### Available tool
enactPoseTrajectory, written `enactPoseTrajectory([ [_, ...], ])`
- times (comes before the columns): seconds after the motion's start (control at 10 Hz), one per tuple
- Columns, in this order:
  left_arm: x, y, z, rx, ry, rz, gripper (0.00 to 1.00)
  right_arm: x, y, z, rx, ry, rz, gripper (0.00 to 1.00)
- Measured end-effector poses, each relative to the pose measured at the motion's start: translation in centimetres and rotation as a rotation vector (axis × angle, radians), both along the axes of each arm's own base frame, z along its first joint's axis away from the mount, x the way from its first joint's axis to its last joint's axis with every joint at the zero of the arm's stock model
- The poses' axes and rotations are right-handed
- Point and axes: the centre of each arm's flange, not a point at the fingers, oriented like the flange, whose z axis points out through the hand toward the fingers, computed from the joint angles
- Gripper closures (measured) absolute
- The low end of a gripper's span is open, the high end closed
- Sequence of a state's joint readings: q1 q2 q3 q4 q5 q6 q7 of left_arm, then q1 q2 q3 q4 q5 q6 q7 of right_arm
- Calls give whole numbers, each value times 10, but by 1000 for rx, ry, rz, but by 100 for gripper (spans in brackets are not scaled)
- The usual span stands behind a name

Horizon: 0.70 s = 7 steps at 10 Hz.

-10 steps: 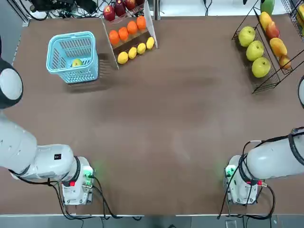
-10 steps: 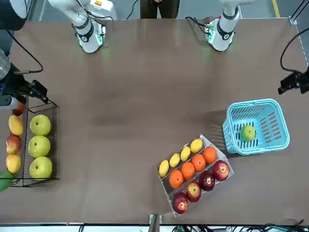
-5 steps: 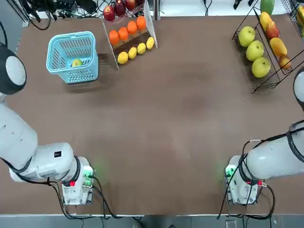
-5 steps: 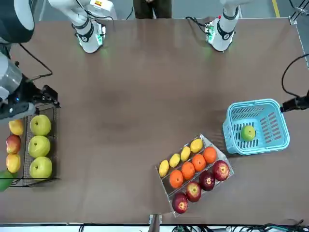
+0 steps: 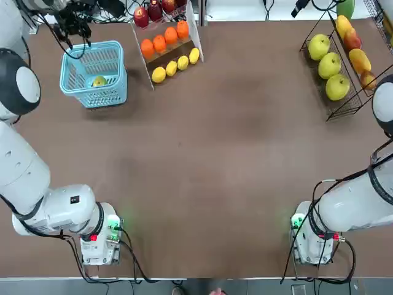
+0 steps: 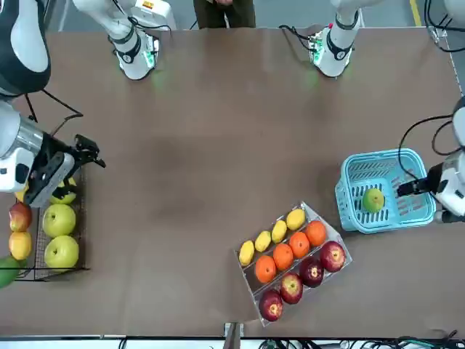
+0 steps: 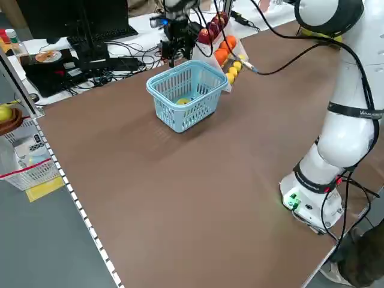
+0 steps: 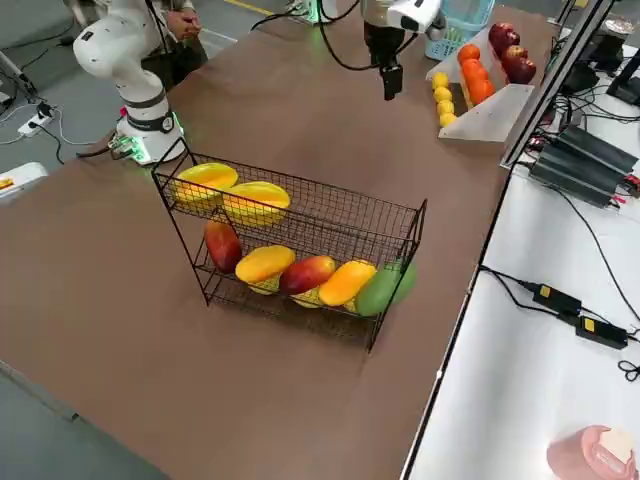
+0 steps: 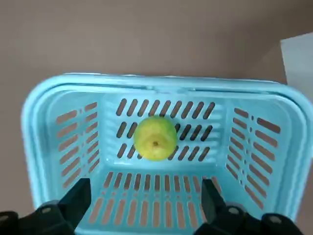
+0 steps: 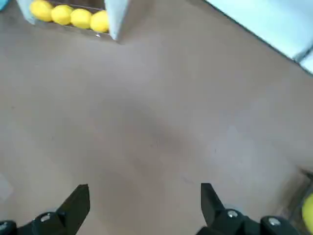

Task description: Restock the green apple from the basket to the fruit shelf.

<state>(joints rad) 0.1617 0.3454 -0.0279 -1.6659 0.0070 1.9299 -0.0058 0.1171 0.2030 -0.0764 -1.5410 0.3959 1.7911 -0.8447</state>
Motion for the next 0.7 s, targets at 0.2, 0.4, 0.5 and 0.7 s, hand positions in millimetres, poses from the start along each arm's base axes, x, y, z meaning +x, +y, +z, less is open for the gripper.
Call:
enactPoseTrajectory([
  [0.2,-10,-2,-39,-10,11,11,2,11,12,-16,119,-80,157,0],
  [0.4,-21,-3,-61,-19,43,20,4,22,14,-44,204,-134,287,0],
  [0.5,-25,-3,-70,-19,44,23,4,25,13,-57,277,-171,337,0],
  [0.7,-33,-2,-89,-16,29,29,4,26,11,-80,446,-273,402,0],
])
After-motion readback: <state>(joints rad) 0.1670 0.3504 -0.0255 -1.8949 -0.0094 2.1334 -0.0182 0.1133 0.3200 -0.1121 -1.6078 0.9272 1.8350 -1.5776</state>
